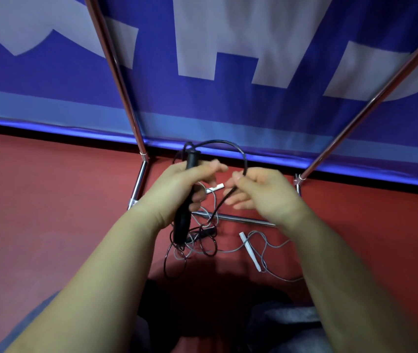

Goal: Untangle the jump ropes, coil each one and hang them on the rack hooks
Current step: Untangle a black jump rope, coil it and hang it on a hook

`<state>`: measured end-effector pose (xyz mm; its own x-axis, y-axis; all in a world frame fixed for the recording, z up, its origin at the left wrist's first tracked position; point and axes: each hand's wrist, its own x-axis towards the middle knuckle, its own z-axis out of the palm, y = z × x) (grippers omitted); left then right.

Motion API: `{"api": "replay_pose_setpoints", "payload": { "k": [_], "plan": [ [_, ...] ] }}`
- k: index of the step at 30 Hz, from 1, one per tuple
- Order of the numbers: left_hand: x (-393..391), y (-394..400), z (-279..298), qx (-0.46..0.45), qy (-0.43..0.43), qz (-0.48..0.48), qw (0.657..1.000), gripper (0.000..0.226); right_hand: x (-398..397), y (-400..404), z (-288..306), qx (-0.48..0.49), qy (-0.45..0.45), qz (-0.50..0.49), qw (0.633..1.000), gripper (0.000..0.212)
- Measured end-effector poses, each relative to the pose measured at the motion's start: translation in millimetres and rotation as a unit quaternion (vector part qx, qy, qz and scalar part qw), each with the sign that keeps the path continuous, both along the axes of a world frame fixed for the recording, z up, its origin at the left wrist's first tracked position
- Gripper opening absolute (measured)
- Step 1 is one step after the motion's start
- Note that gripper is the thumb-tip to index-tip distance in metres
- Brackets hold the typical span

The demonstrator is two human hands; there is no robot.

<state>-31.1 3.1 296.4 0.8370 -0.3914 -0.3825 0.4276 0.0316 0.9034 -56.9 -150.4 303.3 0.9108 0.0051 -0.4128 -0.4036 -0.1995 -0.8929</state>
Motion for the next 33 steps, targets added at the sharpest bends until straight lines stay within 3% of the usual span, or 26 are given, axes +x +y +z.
{"api": "replay_pose_setpoints", "payload": {
  "k": [3, 4, 6, 8, 10, 13, 19, 24, 26, 29, 31, 33],
  "plan": [
    [-6.3, -1.0, -4.0, 0.129, -0.03, -0.086, 0.987, 0.013, 3.2, -4.6, 7.4, 0.17, -0.004, -0.115, 0.979, 0.028],
    [-7.5, -1.1, -5.7, 0.157, -0.036, -0.105, 0.981, 0.019, 4.0, -6.5, 9.7, 0.223, -0.005, -0.145, 0.964, 0.029],
    [-7.3, -0.5, -7.1, 0.162, -0.032, -0.098, 0.981, 0.028, 5.5, -9.7, 13.2, 0.303, -0.003, -0.191, 0.934, 0.029],
    [-5.2, -0.8, -4.9, 0.112, -0.016, -0.075, 0.991, 0.026, 6.4, -11.0, 14.4, 0.335, -0.005, -0.201, 0.921, 0.027],
    [-4.3, -2.6, -2.3, 0.066, -0.001, -0.057, 0.996, 0.022, 6.2, -9.7, 12.0, 0.274, -0.006, -0.166, 0.947, 0.021],
    [-3.0, -2.7, -2.8, 0.023, 0.017, -0.036, 0.999, 0.026, 1.1, -3.2, 7.5, 0.086, -0.002, -0.035, 0.996, 0.011],
    [1.1, 0.0, -2.7, -0.066, 0.068, 0.039, 0.995, 0.021, -3.8, 0.9, 0.4, -0.058, -0.015, 0.111, 0.992, 0.008],
    [3.0, 0.6, -1.8, -0.094, 0.073, 0.05, 0.992, 0.02, -4.4, 2.0, -3.0, -0.112, -0.034, 0.133, 0.984, 0.015],
    [2.0, -0.1, -2.9, -0.061, 0.041, 0.034, 0.997, 0.02, -2.8, 1.8, -0.6, -0.07, -0.039, 0.084, 0.993, 0.019],
    [-3.6, -0.6, -5.6, 0.079, -0.023, -0.044, 0.996, 0.011, 2.1, -4.4, 6.8, 0.079, -0.03, -0.066, 0.994, 0.021],
    [-7.5, -1.1, -8.0, 0.158, -0.045, -0.101, 0.981, 0.023, 5.1, -12.5, 10.6, 0.202, -0.029, -0.159, 0.966, 0.02],
    [-7.7, -2.1, -8.8, 0.163, -0.045, -0.1, 0.98, 0.024, 6.3, -17.4, 13.2, 0.293, -0.03, -0.212, 0.932, 0.02]
  ]
}}
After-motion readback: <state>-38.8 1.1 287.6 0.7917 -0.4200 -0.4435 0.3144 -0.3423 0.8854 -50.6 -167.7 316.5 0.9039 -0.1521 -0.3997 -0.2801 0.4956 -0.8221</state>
